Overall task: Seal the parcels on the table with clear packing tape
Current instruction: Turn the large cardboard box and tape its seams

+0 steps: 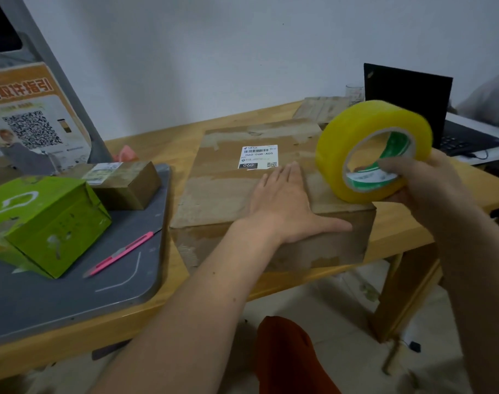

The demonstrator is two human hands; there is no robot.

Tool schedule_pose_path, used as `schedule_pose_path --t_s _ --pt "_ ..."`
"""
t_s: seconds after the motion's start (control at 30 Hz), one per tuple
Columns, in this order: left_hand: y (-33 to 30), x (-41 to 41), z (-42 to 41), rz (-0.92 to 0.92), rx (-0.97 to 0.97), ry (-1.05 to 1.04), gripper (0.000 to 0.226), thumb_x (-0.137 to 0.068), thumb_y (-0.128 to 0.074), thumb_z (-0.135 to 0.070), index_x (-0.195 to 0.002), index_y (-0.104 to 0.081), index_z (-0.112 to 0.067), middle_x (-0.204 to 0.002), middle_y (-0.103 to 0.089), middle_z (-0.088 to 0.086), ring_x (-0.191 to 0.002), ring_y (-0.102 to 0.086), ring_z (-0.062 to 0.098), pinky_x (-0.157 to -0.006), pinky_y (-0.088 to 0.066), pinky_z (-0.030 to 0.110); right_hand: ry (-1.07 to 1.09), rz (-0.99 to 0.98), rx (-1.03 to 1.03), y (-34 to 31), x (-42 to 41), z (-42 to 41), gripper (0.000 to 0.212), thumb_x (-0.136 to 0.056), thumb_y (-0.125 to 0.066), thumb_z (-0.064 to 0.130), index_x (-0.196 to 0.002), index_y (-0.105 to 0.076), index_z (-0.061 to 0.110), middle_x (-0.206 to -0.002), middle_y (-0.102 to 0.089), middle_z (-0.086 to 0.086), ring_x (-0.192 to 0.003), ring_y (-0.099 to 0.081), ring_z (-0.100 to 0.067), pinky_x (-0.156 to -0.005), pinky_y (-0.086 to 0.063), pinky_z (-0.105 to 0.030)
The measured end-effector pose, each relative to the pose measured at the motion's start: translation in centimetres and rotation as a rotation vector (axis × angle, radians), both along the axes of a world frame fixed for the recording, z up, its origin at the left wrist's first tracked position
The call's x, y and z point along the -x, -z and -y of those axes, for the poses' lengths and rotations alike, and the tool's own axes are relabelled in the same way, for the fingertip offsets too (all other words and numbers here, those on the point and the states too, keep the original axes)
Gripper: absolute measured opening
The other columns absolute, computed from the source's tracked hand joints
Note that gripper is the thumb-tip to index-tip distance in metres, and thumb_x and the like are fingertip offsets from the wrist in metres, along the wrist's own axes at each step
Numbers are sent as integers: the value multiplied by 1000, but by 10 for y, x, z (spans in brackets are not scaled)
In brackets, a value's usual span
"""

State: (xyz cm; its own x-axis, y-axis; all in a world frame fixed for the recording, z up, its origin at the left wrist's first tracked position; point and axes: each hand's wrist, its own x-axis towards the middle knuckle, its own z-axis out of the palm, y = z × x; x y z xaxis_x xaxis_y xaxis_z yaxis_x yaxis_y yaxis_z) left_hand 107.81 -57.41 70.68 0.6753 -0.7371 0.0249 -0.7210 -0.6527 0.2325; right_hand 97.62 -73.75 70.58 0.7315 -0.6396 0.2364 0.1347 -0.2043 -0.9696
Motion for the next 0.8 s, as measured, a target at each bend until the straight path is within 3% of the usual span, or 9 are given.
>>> schedule_pose_path --t_s 0.07,0.13,0.27,0.4,0.47,0.53,0.6,0.67,0.8 --pt "-1 2 -2 9 -1 -11 132 -66 -60 -86 -159 -1 -13 -167 -6 2 -153 -5 18 -123 -5 34 -12 19 -77 3 3 5 15 -96 -53 5 -98 -63 16 -92 -66 -5 -87 -67 -23 -58 -60 -27" --pt "0 1 -1 35 -36 -9 133 -66 -54 -90 -159 1 -12 -167 -3 3 -154 -3 19 -124 -3 35 28 56 -125 8 2 3 17 -95 -57 10 -111 -61 12 -93 -67 -3 -86 -68 -21 -60 -60 -26" --pt "3 0 1 79 -107 15 130 -68 -47 -93 -159 2 -15 -167 3 4 -154 3 21 -125 0 39 -7 58 -288 23 -8 -16 25 -89 -67 23 -113 -66 19 -105 -73 1 -98 -69 -20 -82 -55 -38" --pt "3 -3 -7 124 -95 41 125 -68 -53 -89 -160 0 -22 -167 1 5 -154 2 23 -125 -3 42 89 75 -487 34 -24 -37 37 -82 -70 28 -117 -67 15 -107 -73 -7 -98 -69 -27 -69 -54 -37" --pt "1 -10 -15 115 -116 12 124 -69 -55 -87 -160 0 -22 -167 2 7 -154 2 24 -125 -2 42 128 109 -535 33 -35 -48 48 -74 -73 35 -116 -67 13 -108 -71 -9 -99 -68 -29 -70 -54 -37" --pt "-1 -19 -23 95 -138 -19 120 -73 -57 -83 -160 -3 -21 -167 2 9 -154 2 25 -125 -3 41 142 140 -531 30 -48 -61 68 -64 -76 43 -123 -60 14 -116 -66 -7 -105 -64 -27 -84 -53 -42" --pt "-2 -27 -30 107 -149 -30 109 -78 -57 -78 -160 -10 -23 -167 1 8 -154 1 24 -125 -4 40 129 142 -488 28 -62 -69 57 -74 -75 39 -121 -52 16 -117 -60 0 -110 -57 -22 -95 -48 -43" --pt "-2 -27 -31 120 -156 -42 105 -84 -55 -73 -160 -8 -18 -167 3 8 -154 2 25 -125 -3 39 156 151 -477 24 -69 -71 43 -78 -73 35 -111 -50 18 -108 -60 4 -107 -56 -20 -97 -46 -42" --pt "2 -26 -27 98 -96 -91 122 -78 -61 -75 -159 6 -13 -167 3 6 -154 2 22 -123 -2 37 117 94 -424 24 -73 -59 77 -58 -74 53 -124 -57 17 -117 -64 -6 -104 -65 -25 -92 -53 -51"
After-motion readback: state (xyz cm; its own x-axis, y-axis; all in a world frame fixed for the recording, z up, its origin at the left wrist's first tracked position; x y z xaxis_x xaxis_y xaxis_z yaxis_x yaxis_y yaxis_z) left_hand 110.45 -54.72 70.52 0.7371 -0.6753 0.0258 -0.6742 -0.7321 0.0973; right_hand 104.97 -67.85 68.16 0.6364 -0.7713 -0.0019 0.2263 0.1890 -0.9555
